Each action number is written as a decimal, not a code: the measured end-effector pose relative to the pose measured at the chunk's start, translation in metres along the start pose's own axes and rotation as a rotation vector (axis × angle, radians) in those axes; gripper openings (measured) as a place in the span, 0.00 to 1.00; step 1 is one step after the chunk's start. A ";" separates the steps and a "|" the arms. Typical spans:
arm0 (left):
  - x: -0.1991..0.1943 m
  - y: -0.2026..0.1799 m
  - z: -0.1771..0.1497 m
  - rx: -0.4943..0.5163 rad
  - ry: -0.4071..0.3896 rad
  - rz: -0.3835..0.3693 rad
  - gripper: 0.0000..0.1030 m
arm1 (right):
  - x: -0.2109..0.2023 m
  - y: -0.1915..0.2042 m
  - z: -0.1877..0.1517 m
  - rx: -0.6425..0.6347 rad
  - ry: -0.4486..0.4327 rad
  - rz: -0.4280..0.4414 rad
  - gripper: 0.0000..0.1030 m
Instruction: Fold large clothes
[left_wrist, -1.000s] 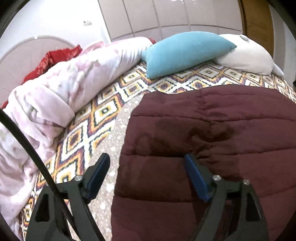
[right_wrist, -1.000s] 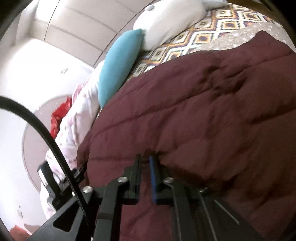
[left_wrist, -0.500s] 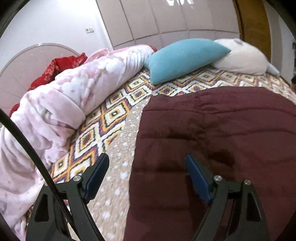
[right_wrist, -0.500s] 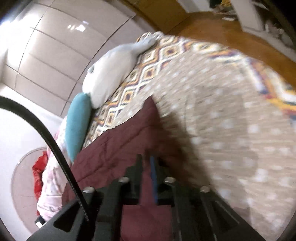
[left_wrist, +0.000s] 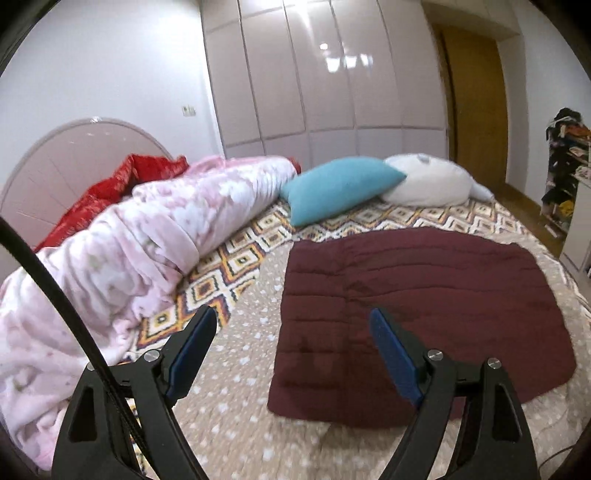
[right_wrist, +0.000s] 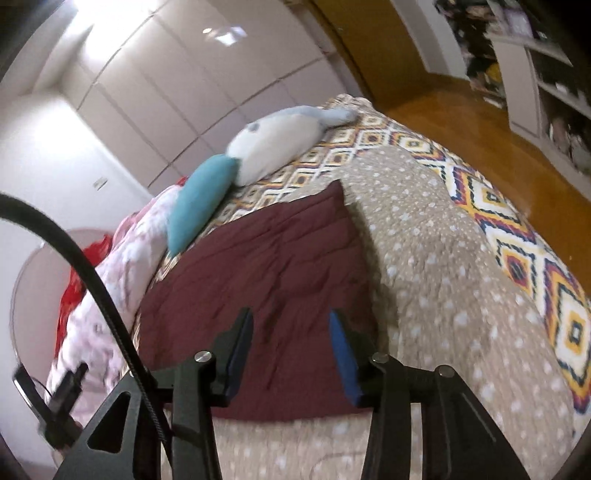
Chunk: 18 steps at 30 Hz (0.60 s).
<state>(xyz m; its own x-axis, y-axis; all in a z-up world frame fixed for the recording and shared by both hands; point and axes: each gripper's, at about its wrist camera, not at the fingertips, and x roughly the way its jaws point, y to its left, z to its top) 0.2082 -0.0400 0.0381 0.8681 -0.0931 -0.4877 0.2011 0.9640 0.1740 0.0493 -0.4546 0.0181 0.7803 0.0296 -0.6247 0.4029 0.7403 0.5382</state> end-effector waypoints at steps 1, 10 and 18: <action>-0.012 0.000 -0.003 0.001 -0.011 0.005 0.82 | -0.012 0.007 -0.009 -0.021 -0.002 0.004 0.46; -0.102 0.009 -0.026 -0.036 -0.085 -0.008 0.82 | -0.100 0.041 -0.082 -0.128 -0.020 0.048 0.59; -0.159 0.017 -0.053 -0.090 -0.139 -0.007 0.86 | -0.156 0.066 -0.142 -0.237 -0.073 0.022 0.65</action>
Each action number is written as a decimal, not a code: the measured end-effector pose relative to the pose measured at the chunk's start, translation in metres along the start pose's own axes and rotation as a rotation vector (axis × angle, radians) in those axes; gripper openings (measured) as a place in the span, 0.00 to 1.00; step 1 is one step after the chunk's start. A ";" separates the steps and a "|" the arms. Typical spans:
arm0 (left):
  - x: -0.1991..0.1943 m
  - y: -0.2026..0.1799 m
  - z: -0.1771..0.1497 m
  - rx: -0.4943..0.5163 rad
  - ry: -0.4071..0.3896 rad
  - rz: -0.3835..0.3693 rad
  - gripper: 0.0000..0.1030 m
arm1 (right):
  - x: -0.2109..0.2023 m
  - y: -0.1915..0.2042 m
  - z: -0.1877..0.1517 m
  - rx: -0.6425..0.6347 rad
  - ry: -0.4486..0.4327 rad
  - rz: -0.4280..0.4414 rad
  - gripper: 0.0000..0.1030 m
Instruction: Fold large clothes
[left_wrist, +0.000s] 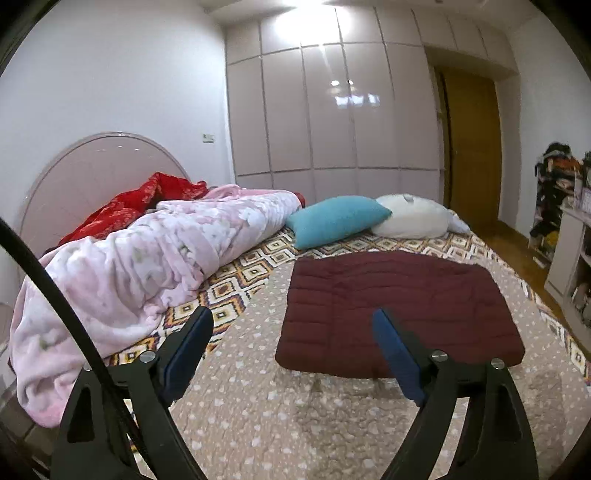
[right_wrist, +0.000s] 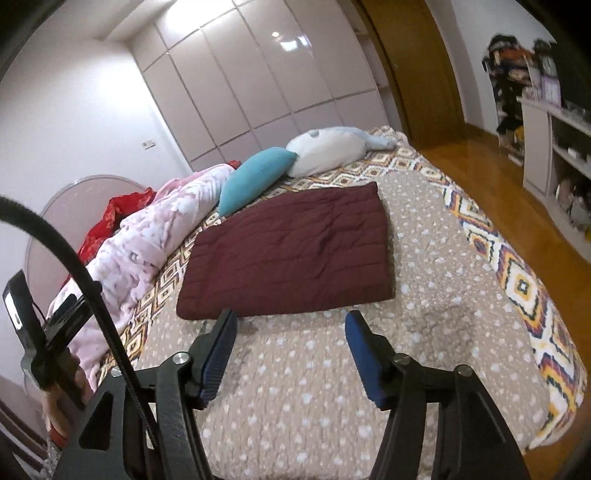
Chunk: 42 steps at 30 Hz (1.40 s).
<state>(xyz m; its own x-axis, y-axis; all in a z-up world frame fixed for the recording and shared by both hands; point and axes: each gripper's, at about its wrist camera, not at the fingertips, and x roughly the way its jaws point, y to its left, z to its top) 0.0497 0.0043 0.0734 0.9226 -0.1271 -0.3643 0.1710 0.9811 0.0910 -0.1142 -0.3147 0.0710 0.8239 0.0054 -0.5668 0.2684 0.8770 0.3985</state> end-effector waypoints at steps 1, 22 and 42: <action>-0.005 0.002 -0.002 -0.009 -0.005 0.001 0.87 | -0.012 0.011 -0.010 -0.021 -0.034 -0.010 0.66; -0.132 0.010 -0.041 -0.015 -0.177 -0.093 1.00 | -0.008 0.073 -0.096 -0.108 -0.066 -0.159 0.70; -0.135 0.007 -0.086 -0.115 -0.028 -0.232 1.00 | -0.005 0.080 -0.135 -0.194 -0.101 -0.318 0.71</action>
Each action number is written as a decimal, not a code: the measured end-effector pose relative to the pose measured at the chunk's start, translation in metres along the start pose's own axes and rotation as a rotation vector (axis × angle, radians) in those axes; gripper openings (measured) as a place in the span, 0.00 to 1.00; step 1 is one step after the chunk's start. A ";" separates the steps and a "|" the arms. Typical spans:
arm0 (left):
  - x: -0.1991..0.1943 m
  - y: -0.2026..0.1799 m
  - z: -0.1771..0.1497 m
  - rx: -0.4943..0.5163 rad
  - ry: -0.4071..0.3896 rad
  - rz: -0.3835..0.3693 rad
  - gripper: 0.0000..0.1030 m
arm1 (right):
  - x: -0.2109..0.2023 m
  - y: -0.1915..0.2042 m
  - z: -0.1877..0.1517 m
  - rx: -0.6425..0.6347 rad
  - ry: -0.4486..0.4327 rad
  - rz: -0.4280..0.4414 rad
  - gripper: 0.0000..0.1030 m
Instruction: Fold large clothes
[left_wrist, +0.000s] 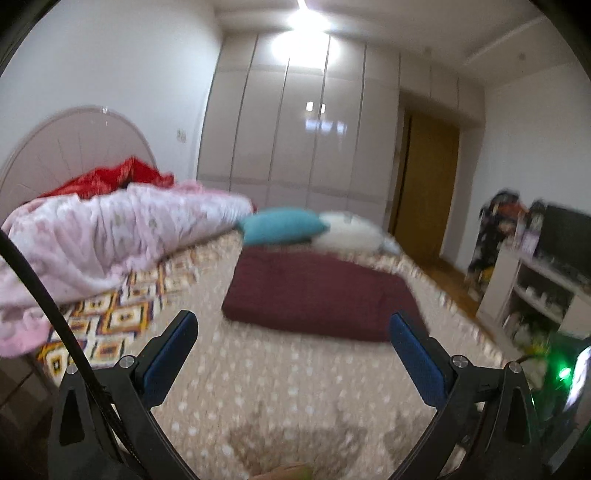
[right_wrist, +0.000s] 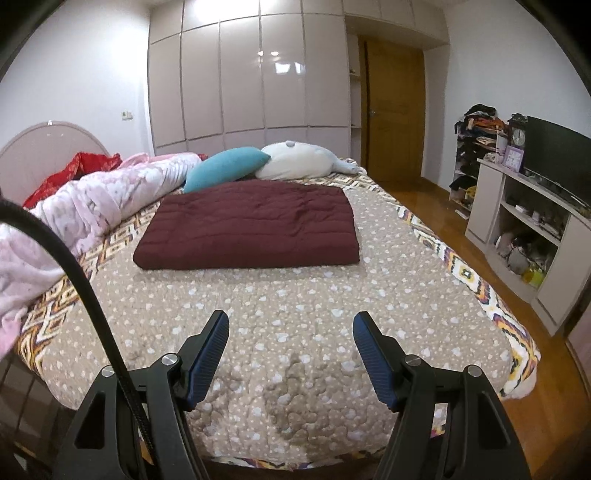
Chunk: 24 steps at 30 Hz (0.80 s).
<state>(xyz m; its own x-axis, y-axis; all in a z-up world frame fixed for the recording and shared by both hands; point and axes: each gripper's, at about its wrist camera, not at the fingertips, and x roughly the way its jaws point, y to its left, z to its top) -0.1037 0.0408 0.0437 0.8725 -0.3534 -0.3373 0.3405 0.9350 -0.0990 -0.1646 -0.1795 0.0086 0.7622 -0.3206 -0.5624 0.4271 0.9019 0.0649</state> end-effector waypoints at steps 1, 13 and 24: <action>0.005 -0.002 -0.005 0.016 0.026 0.011 1.00 | 0.002 0.001 -0.002 -0.003 0.009 0.001 0.71; 0.052 -0.021 -0.057 0.146 0.286 0.111 1.00 | 0.017 0.006 -0.017 -0.025 0.078 -0.046 0.71; 0.058 -0.016 -0.061 0.137 0.322 0.148 1.00 | 0.020 0.013 -0.020 -0.047 0.084 -0.059 0.72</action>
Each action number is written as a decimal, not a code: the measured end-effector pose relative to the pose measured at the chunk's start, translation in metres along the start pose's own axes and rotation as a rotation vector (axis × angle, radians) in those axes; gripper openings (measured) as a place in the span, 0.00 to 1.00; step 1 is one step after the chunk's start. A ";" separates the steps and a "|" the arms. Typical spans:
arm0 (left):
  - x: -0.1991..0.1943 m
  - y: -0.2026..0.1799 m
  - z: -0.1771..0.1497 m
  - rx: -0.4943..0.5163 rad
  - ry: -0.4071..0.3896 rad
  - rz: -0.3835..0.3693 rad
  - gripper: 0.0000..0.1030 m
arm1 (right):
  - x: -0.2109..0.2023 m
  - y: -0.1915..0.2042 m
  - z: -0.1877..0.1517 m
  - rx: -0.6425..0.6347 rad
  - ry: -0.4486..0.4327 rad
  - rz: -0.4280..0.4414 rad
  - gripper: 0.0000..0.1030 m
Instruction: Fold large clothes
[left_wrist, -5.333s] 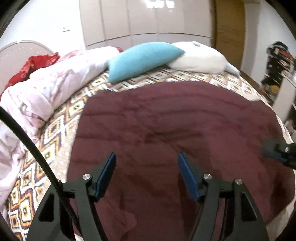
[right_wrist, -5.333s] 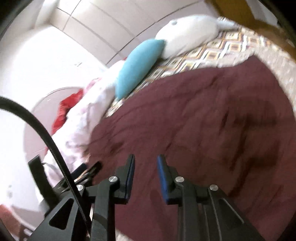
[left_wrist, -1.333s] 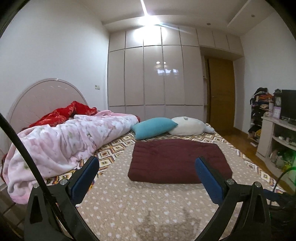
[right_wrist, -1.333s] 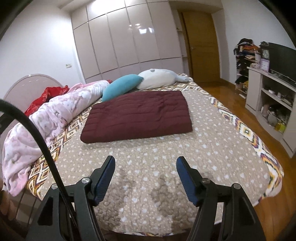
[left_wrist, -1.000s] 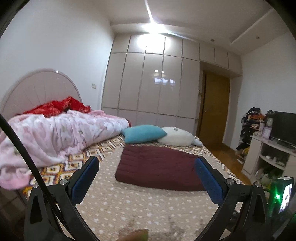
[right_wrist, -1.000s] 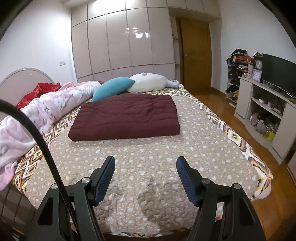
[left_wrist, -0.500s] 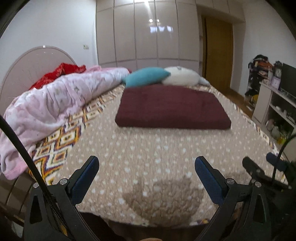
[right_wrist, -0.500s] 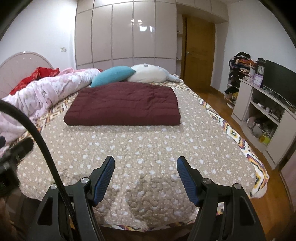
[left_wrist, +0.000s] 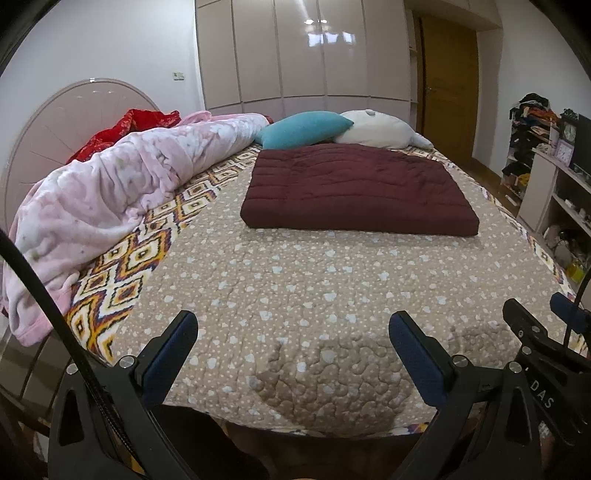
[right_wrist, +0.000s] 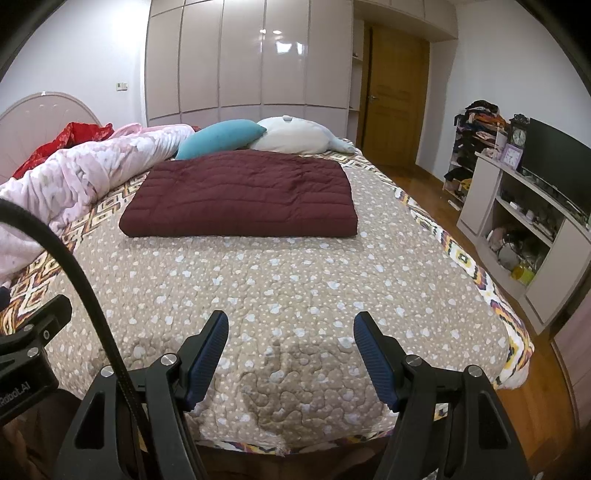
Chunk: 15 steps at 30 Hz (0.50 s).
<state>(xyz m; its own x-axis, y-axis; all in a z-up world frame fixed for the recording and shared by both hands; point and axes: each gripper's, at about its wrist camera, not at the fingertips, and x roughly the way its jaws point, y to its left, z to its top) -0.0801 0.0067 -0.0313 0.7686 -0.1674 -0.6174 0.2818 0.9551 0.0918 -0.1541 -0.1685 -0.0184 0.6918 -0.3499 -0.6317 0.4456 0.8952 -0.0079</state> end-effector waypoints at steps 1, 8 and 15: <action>0.000 0.000 0.000 0.000 0.001 0.003 1.00 | 0.000 0.000 0.000 0.000 0.000 0.000 0.72; 0.003 0.000 0.001 0.000 0.021 0.003 1.00 | 0.001 0.002 -0.001 -0.004 0.003 -0.002 0.72; 0.005 0.000 0.000 0.001 0.034 -0.003 1.00 | 0.002 0.001 -0.002 -0.001 0.006 -0.004 0.72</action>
<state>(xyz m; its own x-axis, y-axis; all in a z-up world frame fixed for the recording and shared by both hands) -0.0763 0.0060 -0.0350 0.7480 -0.1621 -0.6436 0.2849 0.9542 0.0908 -0.1535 -0.1675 -0.0209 0.6865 -0.3514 -0.6365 0.4472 0.8943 -0.0114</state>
